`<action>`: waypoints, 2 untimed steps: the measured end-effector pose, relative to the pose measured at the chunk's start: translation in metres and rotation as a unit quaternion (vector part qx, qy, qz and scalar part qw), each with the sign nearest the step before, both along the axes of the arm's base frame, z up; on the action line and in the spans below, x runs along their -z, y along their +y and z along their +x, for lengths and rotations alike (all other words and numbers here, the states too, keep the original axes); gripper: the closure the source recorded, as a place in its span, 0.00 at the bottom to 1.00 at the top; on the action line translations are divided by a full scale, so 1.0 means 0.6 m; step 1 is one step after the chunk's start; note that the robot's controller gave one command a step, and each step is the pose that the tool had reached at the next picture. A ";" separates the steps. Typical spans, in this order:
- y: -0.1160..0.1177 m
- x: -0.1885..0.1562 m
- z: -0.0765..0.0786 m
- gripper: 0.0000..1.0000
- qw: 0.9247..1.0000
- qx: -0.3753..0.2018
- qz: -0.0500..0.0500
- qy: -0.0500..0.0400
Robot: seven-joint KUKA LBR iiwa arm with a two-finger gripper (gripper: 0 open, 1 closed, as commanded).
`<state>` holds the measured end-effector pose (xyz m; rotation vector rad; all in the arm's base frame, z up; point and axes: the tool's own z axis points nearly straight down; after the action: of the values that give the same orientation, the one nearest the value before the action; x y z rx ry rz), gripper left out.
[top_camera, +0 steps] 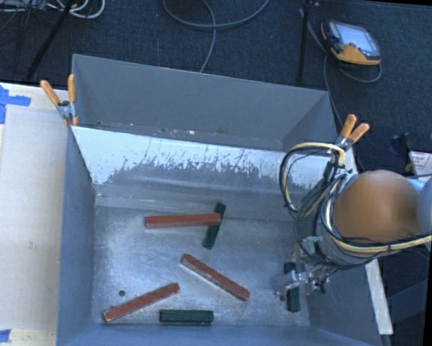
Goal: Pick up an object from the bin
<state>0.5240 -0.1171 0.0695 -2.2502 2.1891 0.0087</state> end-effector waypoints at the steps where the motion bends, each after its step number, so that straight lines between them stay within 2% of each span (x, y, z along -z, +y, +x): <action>1: 0.002 -0.108 0.002 1.00 1.000 0.003 -0.002 -0.003; 2: 0.003 -0.206 0.004 1.00 1.000 0.005 -0.002 -0.003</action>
Offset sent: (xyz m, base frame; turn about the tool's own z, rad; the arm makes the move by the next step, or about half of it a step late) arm -0.0001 -0.0001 0.0621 0.0000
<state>0.5264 -0.1152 0.1933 -2.2372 2.2002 -0.0043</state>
